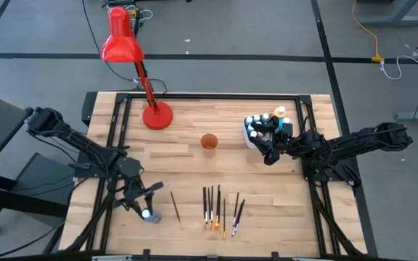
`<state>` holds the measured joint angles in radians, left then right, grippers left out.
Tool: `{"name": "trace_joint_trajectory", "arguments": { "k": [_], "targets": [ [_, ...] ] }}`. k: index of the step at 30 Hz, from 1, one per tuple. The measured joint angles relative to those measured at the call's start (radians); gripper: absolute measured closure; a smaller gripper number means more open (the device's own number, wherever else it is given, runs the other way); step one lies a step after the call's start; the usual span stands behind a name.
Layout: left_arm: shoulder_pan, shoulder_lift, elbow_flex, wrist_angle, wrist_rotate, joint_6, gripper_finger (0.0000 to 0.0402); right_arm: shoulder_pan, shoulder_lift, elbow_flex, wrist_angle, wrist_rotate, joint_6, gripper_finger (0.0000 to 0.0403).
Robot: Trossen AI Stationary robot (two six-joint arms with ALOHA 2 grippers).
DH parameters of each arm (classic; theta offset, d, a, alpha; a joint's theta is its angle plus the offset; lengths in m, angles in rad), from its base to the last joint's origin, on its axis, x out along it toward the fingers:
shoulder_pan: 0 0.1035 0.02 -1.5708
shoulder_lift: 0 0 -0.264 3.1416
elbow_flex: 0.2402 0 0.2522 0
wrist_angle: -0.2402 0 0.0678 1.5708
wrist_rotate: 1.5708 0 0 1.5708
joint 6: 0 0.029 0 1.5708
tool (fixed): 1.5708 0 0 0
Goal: Pick & Place Paint Supplies
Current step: Put the purple paint bottle into the white bin
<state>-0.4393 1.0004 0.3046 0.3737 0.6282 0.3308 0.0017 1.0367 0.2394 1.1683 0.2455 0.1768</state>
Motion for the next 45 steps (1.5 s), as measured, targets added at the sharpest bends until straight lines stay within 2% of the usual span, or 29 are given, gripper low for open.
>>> {"name": "trace_joint_trajectory", "arguments": {
  "k": [5, 12, 16, 20, 22, 24, 30, 35, 39, 45],
  "targets": [
    [-0.001, 0.0, 0.0, 0.009, -0.034, 0.018, 0.0271, 0.0, 0.0, 0.0, -0.002, -0.001, 0.023, 0.0119],
    [0.006, -0.001, 0.034, 0.061, -0.201, 0.036, 0.0271, 0.005, 0.014, 0.018, -0.011, -0.092, 0.024, 0.0119],
    [0.032, -0.004, 0.084, 0.06, -0.28, 0.085, 0.0267, 0.033, 0.088, 0.087, -0.066, -0.234, -0.012, 0.0119],
    [0.075, -0.004, 0.149, 0.057, -0.281, 0.1, 0.027, 0.077, 0.213, 0.209, -0.178, -0.425, -0.083, 0.0119],
    [0.099, -0.004, 0.181, 0.061, -0.292, 0.099, 0.027, 0.105, 0.287, 0.28, -0.24, -0.483, -0.128, 0.0119],
    [0.124, -0.004, 0.206, 0.06, -0.322, 0.097, 0.027, 0.13, 0.359, 0.346, -0.283, -0.483, -0.169, 0.0119],
    [0.186, -0.004, 0.24, 0.047, -0.358, 0.063, 0.0265, 0.16, 0.516, 0.516, -0.373, -0.328, -0.274, 0.0119],
    [0.217, 0.001, 0.239, 0.039, -0.409, 0.051, 0.027, 0.16, 0.594, 0.646, -0.418, -0.325, -0.271, 0.0119],
    [0.238, 0.015, 0.239, 0.05, -0.487, 0.048, 0.027, 0.159, 0.646, 0.751, -0.557, -0.317, -0.269, 0.0119],
    [0.27, 0.05, 0.238, 0.057, -0.483, 0.046, 0.0269, 0.156, 0.677, 0.827, -0.651, -0.279, -0.215, 0.0119]
  ]
}}
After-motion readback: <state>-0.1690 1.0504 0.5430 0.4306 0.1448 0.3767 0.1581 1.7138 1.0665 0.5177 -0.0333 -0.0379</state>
